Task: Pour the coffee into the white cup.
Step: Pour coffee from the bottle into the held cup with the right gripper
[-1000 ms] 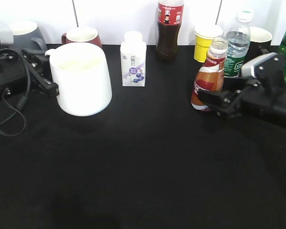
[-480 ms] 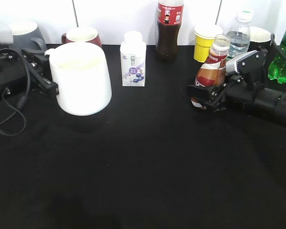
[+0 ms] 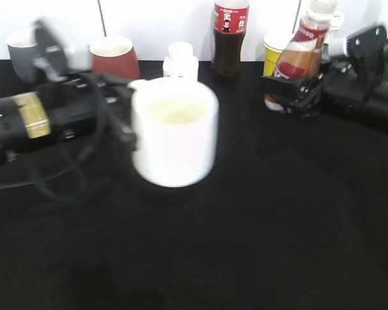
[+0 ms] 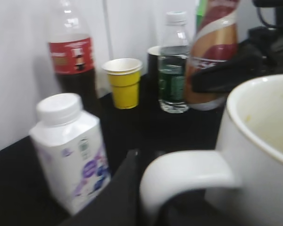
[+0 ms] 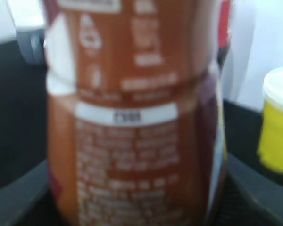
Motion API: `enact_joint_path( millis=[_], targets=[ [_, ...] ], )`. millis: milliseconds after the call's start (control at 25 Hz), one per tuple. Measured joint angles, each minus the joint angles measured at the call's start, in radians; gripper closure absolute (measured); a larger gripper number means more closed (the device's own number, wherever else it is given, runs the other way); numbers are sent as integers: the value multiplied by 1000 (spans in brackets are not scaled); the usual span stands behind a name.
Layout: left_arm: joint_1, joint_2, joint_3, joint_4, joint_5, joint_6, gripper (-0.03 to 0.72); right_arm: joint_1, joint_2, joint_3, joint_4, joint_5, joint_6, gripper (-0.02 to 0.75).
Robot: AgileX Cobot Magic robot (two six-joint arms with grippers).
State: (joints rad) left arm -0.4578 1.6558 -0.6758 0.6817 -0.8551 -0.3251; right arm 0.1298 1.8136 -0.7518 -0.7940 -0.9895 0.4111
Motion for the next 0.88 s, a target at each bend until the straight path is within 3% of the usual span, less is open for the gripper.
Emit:
enact_joint_path(
  millis=[120, 360, 600, 880],
  targets=[
    [-74, 36, -83, -22, 34, -21, 644, 0, -137, 0, -99, 109, -110, 216],
    [-191, 141, -239, -28, 78, -52, 644, 0, -335, 0, -133, 279, -338, 217],
    [-199, 162, -260, -82, 77, -52, 645, 0, -364, 0, -134, 260, -717, 217],
    [-200, 173, -260, -62, 51, -52, 645, 0, -364, 0, -140, 192, -893, 217]
  ],
)
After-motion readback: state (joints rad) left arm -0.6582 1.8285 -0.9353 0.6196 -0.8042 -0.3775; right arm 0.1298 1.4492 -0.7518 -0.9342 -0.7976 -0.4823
